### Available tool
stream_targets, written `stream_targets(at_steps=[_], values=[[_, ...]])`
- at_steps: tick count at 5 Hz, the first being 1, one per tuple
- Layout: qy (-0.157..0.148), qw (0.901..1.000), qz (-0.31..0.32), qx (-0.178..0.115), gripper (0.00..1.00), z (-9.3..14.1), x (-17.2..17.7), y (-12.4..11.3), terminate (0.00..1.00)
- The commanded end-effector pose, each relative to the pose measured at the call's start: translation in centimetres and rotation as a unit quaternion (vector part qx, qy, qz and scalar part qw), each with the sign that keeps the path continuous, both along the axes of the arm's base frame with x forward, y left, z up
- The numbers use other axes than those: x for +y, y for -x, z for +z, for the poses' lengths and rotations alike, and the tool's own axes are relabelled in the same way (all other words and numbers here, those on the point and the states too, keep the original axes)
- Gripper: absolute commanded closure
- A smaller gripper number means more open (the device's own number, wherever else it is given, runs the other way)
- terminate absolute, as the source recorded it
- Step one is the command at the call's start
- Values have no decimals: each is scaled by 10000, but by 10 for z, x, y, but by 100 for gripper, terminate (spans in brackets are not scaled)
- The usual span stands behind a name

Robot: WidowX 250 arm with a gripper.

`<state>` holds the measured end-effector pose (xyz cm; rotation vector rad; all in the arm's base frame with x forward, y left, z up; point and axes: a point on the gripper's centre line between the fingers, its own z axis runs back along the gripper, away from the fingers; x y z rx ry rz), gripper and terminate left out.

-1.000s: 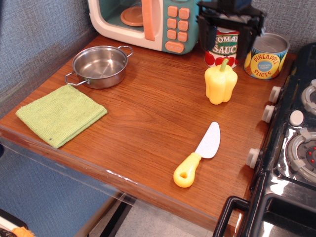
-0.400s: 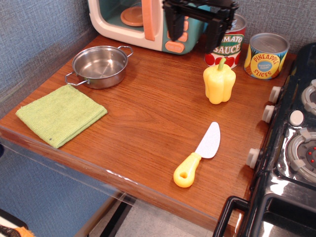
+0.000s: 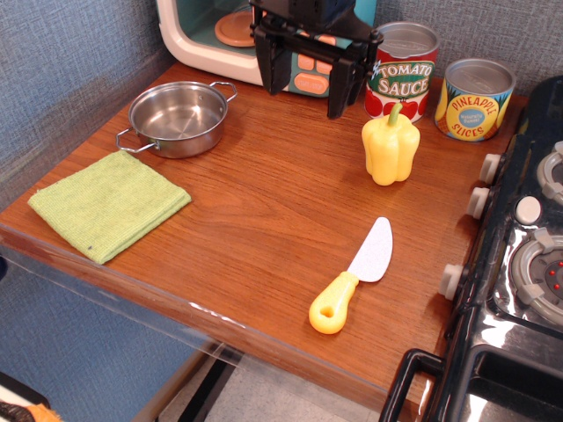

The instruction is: Take the pepper and move it between the cans and knife

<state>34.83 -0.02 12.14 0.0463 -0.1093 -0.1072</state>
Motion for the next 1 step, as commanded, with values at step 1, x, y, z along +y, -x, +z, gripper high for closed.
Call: stream_targets(at_steps=[1], values=[[10,9994,31,-333,0,24,0,4,100]])
